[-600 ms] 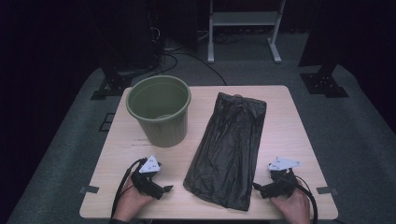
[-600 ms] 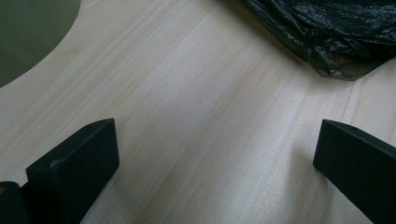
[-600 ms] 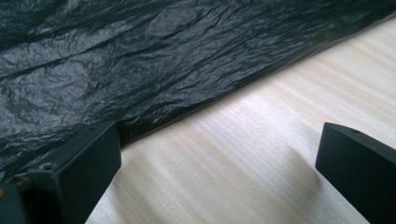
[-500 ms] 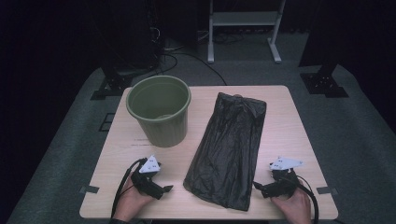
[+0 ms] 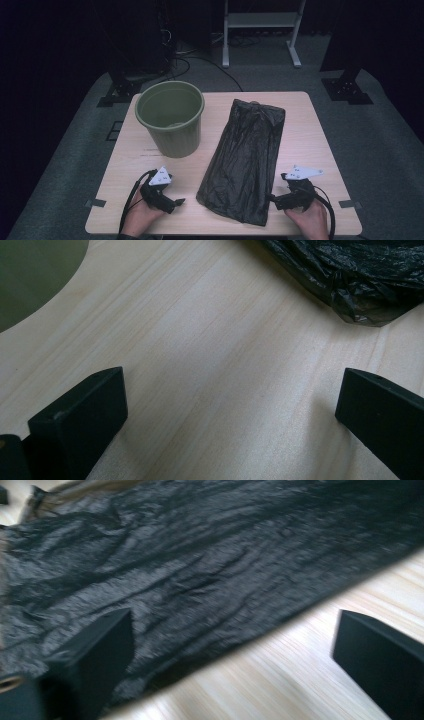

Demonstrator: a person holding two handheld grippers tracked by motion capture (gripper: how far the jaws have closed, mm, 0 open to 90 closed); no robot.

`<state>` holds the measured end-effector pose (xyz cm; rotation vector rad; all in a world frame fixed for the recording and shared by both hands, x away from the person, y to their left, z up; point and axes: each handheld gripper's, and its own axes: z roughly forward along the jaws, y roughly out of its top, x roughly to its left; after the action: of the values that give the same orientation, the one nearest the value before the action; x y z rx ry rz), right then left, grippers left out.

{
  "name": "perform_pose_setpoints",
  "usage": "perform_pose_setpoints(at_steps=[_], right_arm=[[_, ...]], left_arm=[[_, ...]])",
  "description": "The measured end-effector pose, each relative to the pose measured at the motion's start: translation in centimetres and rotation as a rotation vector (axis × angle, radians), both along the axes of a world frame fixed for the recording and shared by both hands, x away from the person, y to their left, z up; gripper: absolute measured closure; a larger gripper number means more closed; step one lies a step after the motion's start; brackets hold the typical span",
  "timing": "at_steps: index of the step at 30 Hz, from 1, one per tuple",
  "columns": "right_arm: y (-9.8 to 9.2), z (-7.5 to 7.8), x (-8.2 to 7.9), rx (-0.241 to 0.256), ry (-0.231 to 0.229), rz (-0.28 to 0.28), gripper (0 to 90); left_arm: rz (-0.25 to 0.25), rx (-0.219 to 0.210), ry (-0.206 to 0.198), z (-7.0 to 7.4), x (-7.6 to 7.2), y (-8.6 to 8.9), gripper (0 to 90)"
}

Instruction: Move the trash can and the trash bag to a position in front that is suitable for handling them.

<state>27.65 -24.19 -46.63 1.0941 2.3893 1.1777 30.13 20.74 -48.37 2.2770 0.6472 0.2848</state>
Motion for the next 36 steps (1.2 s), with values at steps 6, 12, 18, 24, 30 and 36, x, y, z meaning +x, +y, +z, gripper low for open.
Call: perform_pose_setpoints(at_steps=[6, 12, 18, 24, 30, 36], right_arm=[[1.5, -0.4, 0.5, -0.014, 0.028, 0.005, 11.2], [2.5, -1.1, 0.7, -0.074, 0.047, -0.013, 25.3], [2.4, -1.0, 0.1, -0.111, 0.015, -0.018, 66.7], [1.5, -0.8, 0.4, -0.125, 0.022, -0.011, 87.8], [-1.3, -0.2, 0.8, -0.125, 0.019, -0.055, 87.3], [-4.6, 0.0, 1.2, -0.120, 0.020, -0.137, 80.3]], left_arm=[[0.005, 0.001, 0.000, 0.0, -0.1, 0.1, 0.0], [0.005, 0.001, 0.000, 0.0, -0.1, 0.1, 0.0], [0.006, 0.001, 0.000, 0.0, -0.1, 0.1, 0.0], [0.006, 0.002, 0.000, 0.0, -0.1, 0.1, 0.0], [0.010, -0.002, 0.000, 0.0, -0.1, 0.1, 0.0], [0.013, 0.000, 0.000, 0.0, -0.2, 0.2, 0.0]])
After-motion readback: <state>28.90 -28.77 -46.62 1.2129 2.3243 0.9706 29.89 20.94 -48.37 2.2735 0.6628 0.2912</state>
